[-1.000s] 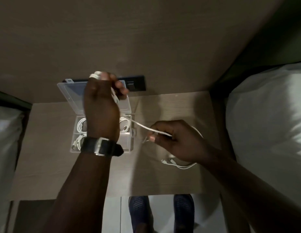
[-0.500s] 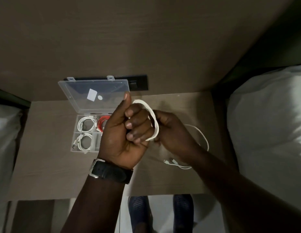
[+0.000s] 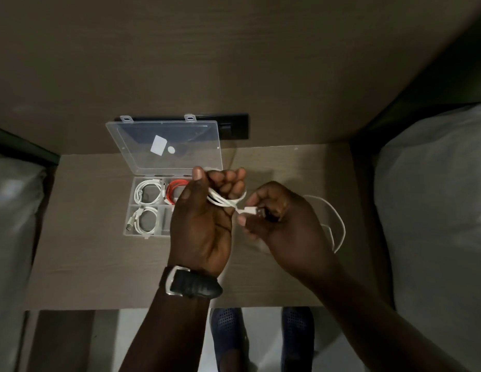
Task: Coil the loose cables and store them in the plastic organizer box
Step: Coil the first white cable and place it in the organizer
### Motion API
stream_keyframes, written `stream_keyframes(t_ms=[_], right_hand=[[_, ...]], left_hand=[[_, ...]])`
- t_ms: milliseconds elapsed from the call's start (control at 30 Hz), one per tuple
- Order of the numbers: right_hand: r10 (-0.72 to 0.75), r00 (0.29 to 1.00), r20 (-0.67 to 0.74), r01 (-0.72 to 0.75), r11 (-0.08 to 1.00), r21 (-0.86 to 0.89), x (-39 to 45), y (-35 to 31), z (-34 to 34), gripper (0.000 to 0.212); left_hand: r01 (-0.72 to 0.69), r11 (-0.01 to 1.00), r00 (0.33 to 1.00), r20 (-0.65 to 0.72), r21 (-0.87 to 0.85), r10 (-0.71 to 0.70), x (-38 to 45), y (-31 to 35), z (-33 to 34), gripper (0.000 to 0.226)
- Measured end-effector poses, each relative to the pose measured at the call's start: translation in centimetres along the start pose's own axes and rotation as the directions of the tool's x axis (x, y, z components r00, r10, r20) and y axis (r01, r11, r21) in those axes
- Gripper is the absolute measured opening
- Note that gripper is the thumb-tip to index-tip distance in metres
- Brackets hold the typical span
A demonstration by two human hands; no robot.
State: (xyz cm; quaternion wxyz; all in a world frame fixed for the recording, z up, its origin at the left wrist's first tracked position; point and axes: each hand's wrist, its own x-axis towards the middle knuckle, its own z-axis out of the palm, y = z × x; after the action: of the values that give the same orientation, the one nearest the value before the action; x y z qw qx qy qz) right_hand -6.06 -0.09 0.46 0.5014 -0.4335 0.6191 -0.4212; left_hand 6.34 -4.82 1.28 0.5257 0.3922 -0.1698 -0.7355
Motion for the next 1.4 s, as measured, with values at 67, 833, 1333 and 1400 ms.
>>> stream_keyframes(t_ms=[67, 833, 1333, 1400], right_hand=[[-0.102, 0.995, 0.020, 0.103, 0.986, -0.128, -0.4, 0.2, 0.4, 0.017], [-0.393, 0.912, 0.117, 0.402, 0.800, -0.444, -1.3, 2.4, 2.2, 0.009], [-0.077, 0.997, 0.031, 0.083, 0.881, -0.467, -2.7, 7.3, 3.7, 0.014], [-0.020, 0.999, -0.031, 0.007, 0.925, -0.379, -1.8, 7.5, 3.9, 0.004]], left_hand=[[-0.022, 0.990, 0.999, -0.023, 0.139, 0.026, -0.2, -0.2, 0.2, 0.034], [0.177, 0.970, 0.947, -0.295, 0.164, -0.123, -3.9, -4.1, -1.5, 0.033], [0.346, 0.675, 0.934, -0.304, 0.652, -0.185, -6.1, -4.6, -4.2, 0.023], [0.286, 0.642, 0.957, -0.246, 0.712, -0.153, -6.0, -4.3, -4.0, 0.019]])
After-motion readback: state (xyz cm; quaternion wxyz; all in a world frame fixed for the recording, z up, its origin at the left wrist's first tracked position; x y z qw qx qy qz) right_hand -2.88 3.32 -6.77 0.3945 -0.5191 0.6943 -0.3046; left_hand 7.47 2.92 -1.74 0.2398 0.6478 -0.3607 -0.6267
